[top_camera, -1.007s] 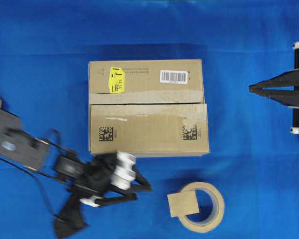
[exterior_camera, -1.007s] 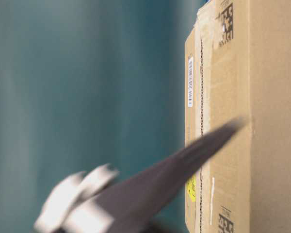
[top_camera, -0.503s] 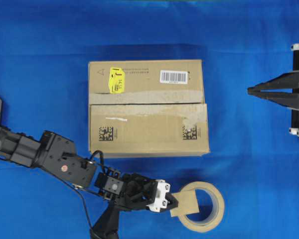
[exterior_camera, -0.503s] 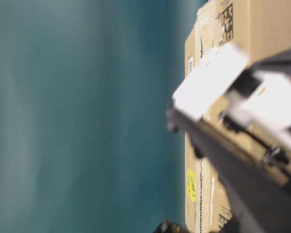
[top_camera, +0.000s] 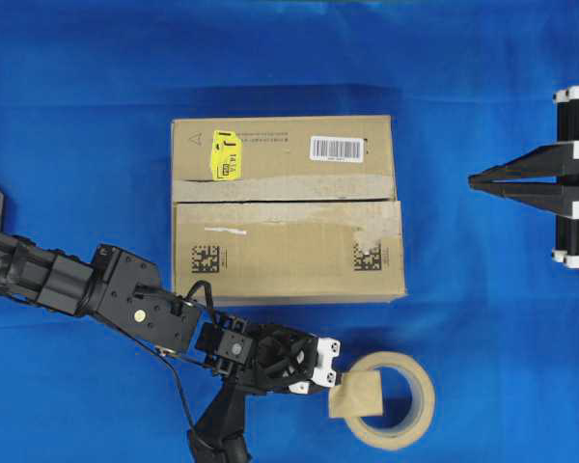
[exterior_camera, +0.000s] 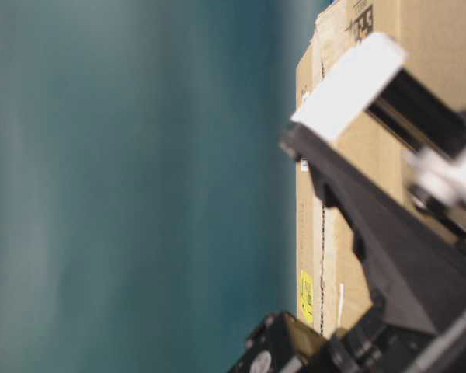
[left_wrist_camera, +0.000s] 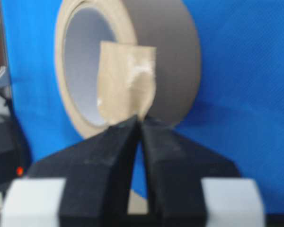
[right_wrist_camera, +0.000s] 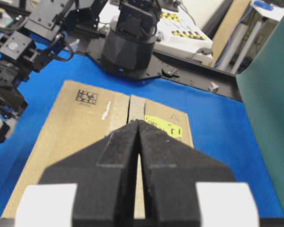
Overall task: Apply tape along the seams of the closed cardboard box to seal it securely.
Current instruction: 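Grasp the loose end of the tape strip with the left gripper, then pull the tape strip up and carry it onto the box's center seam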
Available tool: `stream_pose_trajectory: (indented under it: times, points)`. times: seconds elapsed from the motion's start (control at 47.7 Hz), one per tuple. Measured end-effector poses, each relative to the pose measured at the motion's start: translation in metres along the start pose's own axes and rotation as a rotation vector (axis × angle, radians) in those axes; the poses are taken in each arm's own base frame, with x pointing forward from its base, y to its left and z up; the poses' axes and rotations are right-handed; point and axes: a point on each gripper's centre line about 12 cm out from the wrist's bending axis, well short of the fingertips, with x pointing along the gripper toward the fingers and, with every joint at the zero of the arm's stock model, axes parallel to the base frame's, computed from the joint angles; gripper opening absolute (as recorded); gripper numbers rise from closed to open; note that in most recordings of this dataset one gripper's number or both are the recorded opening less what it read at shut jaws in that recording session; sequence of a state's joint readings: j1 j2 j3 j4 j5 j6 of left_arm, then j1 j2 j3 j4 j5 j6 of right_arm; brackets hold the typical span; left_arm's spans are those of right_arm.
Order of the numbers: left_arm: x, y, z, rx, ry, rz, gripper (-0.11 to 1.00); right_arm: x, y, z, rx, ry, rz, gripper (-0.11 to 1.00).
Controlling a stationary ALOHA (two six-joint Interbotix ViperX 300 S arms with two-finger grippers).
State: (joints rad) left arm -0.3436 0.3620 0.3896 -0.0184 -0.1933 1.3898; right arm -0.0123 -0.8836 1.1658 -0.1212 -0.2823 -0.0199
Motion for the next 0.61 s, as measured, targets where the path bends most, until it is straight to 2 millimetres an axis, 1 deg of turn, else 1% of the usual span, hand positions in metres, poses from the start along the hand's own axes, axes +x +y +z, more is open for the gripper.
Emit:
stream_pose_trajectory:
  times: [0.126,0.357,0.441,0.608]
  points:
    - [0.0,-0.002,0.006,-0.007,-0.009,-0.007,0.0,0.0,0.0,0.0,-0.003,0.0,0.001,0.0]
    - [-0.001,-0.001,0.006,-0.014,-0.009,-0.01,0.0,0.0,0.0,0.0,-0.007,-0.002,0.002,0.0]
    - [-0.006,0.006,0.008,-0.01,-0.012,0.002,0.0,0.0,0.0,-0.001,-0.006,0.003,0.002,0.0]
    - [-0.028,0.032,0.011,0.0,-0.016,0.037,0.0,0.0,0.0,-0.001,-0.004,0.008,0.002,0.0]
